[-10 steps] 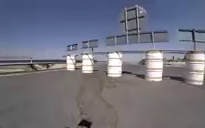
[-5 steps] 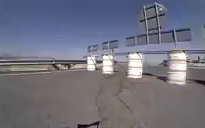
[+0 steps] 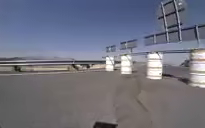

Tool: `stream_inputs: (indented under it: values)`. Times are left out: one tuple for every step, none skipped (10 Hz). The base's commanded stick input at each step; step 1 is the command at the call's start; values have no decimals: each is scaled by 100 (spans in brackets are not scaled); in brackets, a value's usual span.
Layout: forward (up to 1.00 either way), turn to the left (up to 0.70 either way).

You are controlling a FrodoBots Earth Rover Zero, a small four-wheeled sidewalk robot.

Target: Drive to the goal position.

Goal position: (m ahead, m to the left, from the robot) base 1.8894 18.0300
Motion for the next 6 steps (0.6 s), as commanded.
stream_inputs:
  values:
    - [0, 45]
    - [0, 45]
    - [0, 45]
    - [0, 45]
    - [0, 45]
    - [0, 45]
